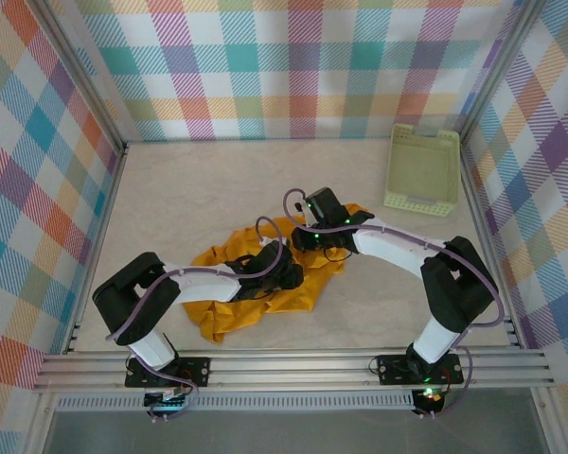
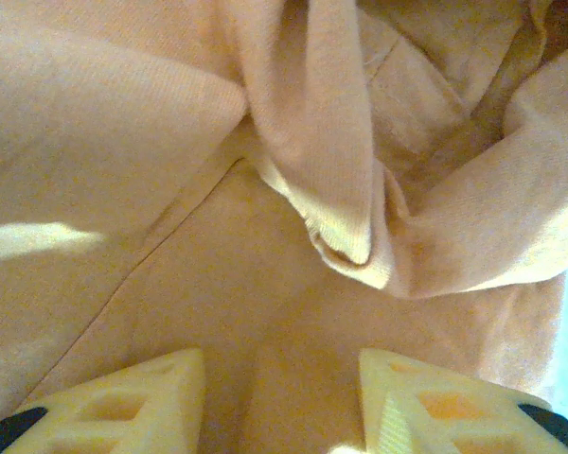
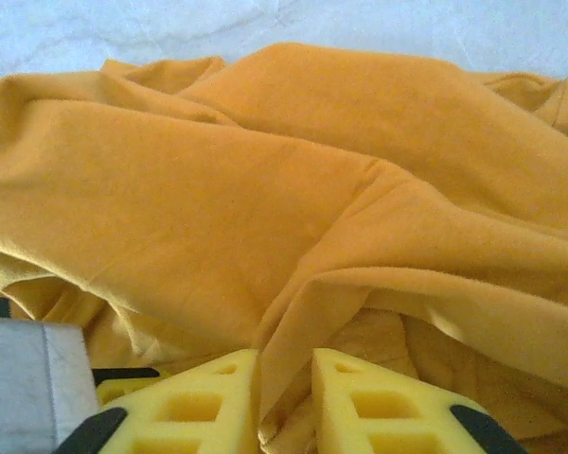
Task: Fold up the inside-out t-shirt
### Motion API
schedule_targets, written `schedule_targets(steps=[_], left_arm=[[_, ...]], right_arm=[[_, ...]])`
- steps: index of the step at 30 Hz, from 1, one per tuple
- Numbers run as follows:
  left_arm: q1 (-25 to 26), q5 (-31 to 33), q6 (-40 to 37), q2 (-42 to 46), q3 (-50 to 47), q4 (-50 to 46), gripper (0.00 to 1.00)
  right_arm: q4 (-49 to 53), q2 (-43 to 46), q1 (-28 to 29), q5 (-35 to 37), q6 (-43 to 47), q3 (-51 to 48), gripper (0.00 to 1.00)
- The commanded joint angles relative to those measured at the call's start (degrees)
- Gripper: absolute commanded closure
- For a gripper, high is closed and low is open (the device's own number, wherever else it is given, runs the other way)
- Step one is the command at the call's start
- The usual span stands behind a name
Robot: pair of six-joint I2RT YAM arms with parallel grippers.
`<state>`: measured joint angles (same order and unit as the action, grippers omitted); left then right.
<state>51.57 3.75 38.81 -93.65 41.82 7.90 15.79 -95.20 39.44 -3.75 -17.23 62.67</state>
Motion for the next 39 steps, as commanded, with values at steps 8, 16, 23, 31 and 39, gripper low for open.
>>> schedule_targets(steps=[8,16,23,31,39], left_arm=[[0.2,2.6,0.0,4.1,-3.3,1.3,0.53],[0.3,3.4,0.2,5.0,-4.9,1.7,0.52],[0.2,3.4,0.5,4.5,-5.4,2.3,0.52],[0.2,3.7,0.6,4.8,-5.7,2.4,0.52],[0.2,4.2,0.7,4.4,-5.7,1.9,0.51]], right_arm=[[4.6,-4.6,-0.1,1.5,3.8,2.5,0.77],[6.5,-7.6,-0.1,5.3,4.1,4.7,0.71],[7.9,-8.3,-0.1,7.7,4.9,5.5,0.68],[8.4,-10.5,0.0,6.7,5.0,6.7,0.66],[8.7,-9.3,0.2,6.7,4.9,6.6,0.82]])
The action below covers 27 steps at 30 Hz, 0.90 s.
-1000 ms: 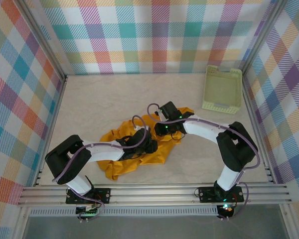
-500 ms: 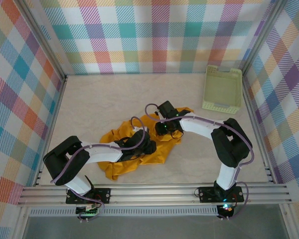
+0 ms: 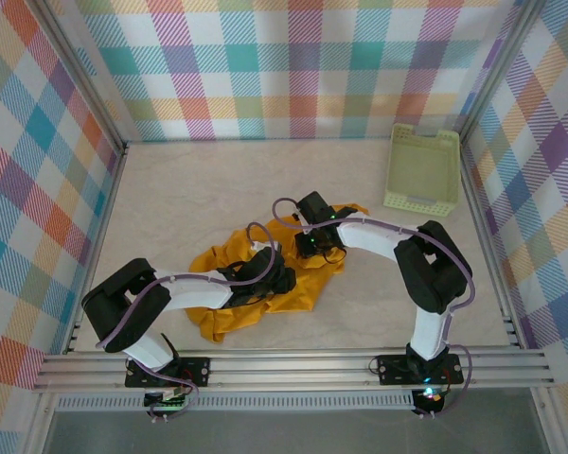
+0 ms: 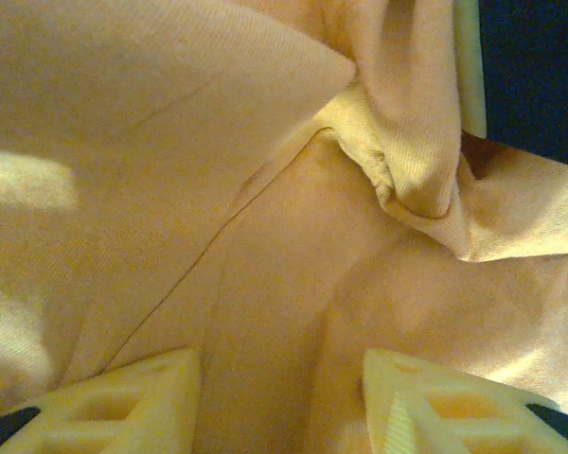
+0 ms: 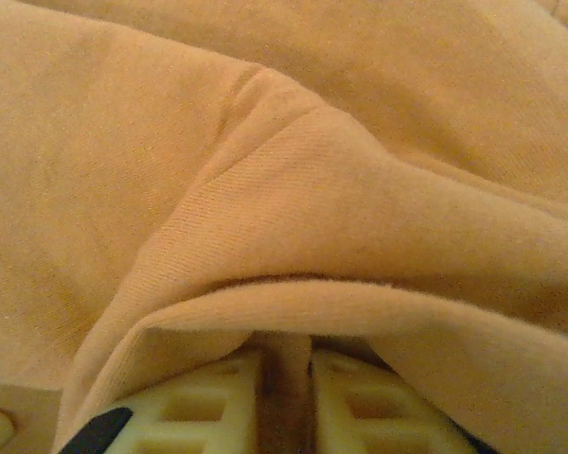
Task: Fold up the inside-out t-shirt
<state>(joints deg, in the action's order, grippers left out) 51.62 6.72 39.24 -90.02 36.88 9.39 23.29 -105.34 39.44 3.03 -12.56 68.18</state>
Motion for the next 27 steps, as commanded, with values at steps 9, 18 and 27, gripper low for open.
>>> schedule_targets(steps=[9,18,27], left_arm=[[-0.4,2.0,0.6,-0.3,0.0,-1.1,0.50],[-2.6,1.7,0.5,-1.5,0.5,-2.7,0.49],[-3.2,1.0,0.5,-1.6,0.0,-2.2,0.50]], right_arm=[[2.1,6.1,1.6,2.4,0.6,-0.5,0.92],[2.2,13.4,2.2,2.4,-0.3,-5.0,0.96],[1.9,15.2,2.2,1.8,-1.1,-7.1,0.88]])
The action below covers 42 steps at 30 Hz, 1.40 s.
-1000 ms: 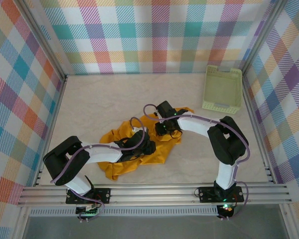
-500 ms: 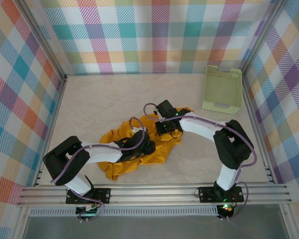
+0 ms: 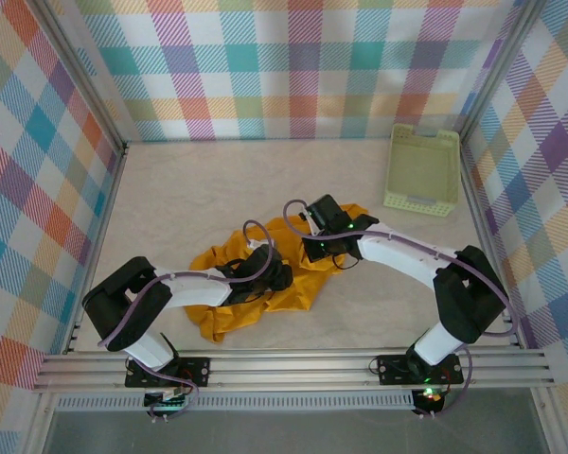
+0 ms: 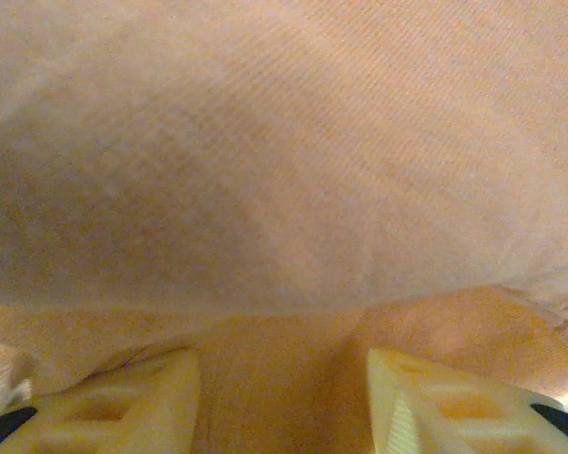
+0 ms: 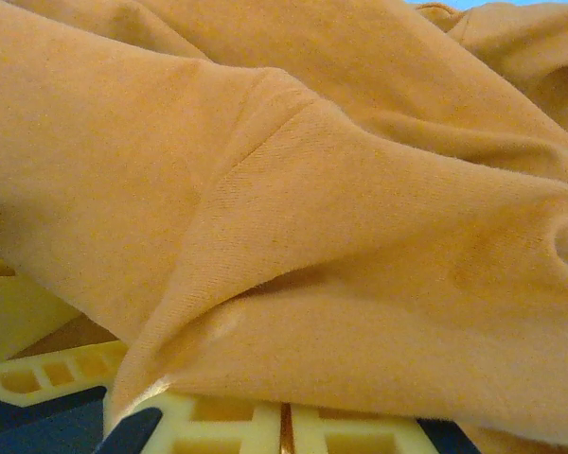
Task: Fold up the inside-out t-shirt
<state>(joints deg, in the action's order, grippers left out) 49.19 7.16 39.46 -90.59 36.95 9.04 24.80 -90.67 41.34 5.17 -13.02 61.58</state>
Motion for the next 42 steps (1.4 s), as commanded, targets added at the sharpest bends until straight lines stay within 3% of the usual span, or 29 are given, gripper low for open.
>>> schedule_targets(steps=[1,9,28,37,42], left_arm=[[-0.8,0.4,0.3,-1.0,0.0,-1.7,0.49],[-0.8,0.4,0.1,-0.2,-0.4,-2.0,0.50],[-0.8,0.3,0.3,-0.3,-0.9,-1.7,0.49],[-0.9,0.2,0.3,-1.2,-0.5,-1.5,0.49],[-0.9,0.6,0.3,-1.3,-0.6,-1.7,0.49]], right_arm=[[0.1,0.2,0.3,-0.7,-0.8,-0.6,0.87],[-0.4,-1.3,0.3,-2.3,-1.0,-0.5,0.77],[0.3,-6.5,0.3,-1.2,-1.4,2.9,0.74],[0.7,-5.4,0.3,0.1,-1.5,3.3,0.97],[1.1,-0.5,0.3,-0.3,-1.9,1.9,1.00]])
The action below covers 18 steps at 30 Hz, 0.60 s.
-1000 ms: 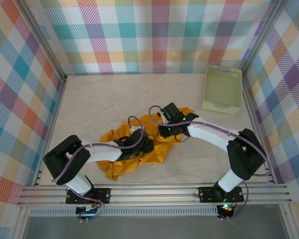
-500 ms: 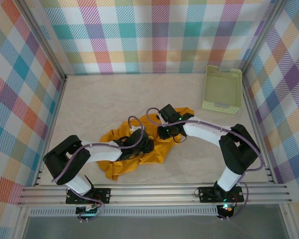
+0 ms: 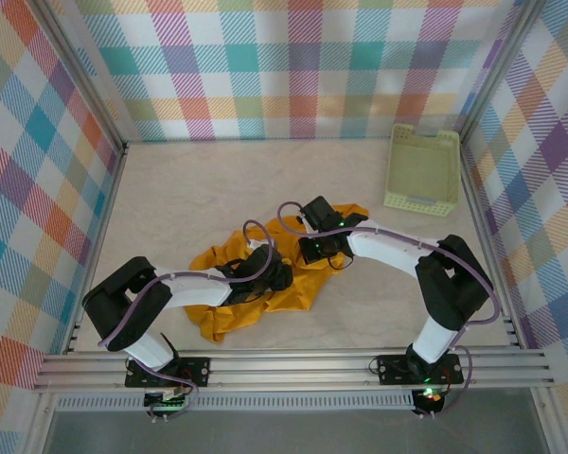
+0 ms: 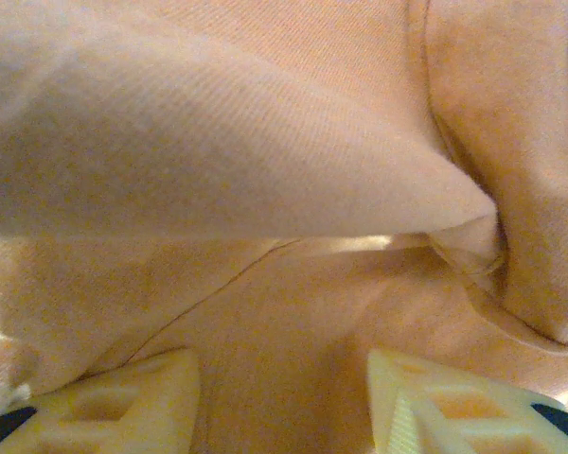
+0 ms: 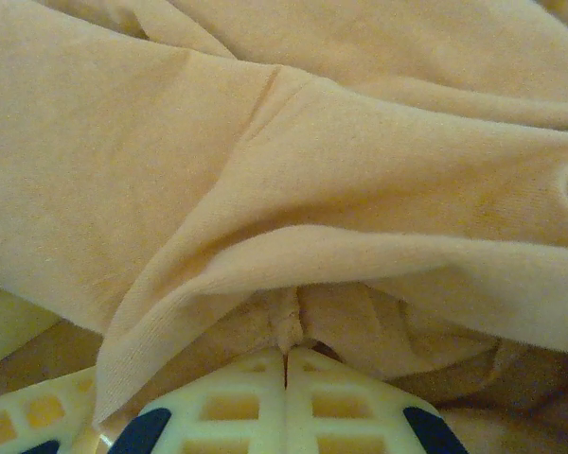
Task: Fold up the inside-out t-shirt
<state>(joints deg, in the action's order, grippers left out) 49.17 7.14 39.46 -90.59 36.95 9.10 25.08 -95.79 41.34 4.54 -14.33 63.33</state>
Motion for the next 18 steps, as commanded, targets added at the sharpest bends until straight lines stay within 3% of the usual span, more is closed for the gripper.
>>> schedule_targets(steps=[1,9,18], left_arm=[[-1.0,0.7,0.3,-1.3,-0.6,-1.9,0.49],[-1.4,1.2,0.9,-2.0,-0.5,-2.4,0.49],[-2.3,1.8,1.3,-2.4,-1.0,-3.4,0.49]], right_arm=[[0.8,5.6,0.2,0.1,-0.6,-0.3,1.00],[0.5,10.9,0.3,-0.8,-1.8,-3.6,1.00],[4.5,19.5,0.2,4.7,-2.3,-5.4,1.00]])
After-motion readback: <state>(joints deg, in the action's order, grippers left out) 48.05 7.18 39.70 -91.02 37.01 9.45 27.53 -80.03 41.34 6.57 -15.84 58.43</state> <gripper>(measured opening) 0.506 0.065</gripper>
